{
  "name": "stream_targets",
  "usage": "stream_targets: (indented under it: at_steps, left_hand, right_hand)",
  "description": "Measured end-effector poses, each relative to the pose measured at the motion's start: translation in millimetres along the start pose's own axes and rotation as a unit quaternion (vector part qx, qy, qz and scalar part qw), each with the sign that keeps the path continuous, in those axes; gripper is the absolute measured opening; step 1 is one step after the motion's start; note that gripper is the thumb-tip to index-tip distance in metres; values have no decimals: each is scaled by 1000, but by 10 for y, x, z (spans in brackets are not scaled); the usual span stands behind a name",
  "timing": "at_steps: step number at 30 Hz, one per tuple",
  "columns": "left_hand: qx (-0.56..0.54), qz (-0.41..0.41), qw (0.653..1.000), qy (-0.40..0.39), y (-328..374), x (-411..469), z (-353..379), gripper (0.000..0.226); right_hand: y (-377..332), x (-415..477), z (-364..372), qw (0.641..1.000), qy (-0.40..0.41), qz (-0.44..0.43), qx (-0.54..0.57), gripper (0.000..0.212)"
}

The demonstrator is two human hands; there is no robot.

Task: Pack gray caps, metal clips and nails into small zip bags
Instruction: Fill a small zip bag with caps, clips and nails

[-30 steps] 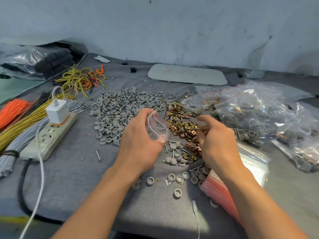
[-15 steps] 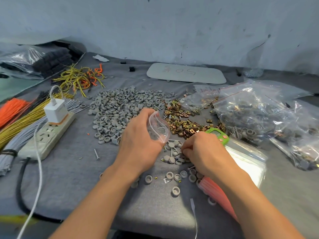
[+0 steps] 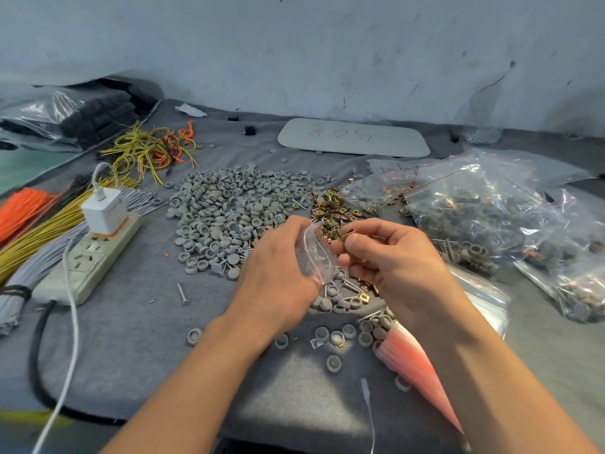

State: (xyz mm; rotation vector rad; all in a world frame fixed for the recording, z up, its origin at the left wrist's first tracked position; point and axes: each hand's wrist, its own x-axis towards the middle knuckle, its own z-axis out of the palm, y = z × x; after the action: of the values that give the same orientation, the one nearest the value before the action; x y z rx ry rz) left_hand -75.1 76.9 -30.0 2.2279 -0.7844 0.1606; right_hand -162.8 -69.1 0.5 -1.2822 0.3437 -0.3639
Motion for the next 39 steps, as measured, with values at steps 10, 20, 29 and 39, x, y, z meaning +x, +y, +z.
stream_targets:
  at_steps: [10,20,29,39]
  left_hand:
    - [15,5,1000,-12,21,-9,4,51]
    - [-12,3,1000,-11,29,-8,26,48]
    - [-61,-33,997,43,-43,18,-88,52]
    - [-47,-21,998,27,-5,6,-46,52]
  right_hand:
    - [44,44,27,999,-7,-33,-17,35]
    - [167,78,183,948,67,-131,-281,23]
    - [26,68,-287,852,78,-75,-512,31]
    - [160,-5,-204,740,-14,-32,-672,22]
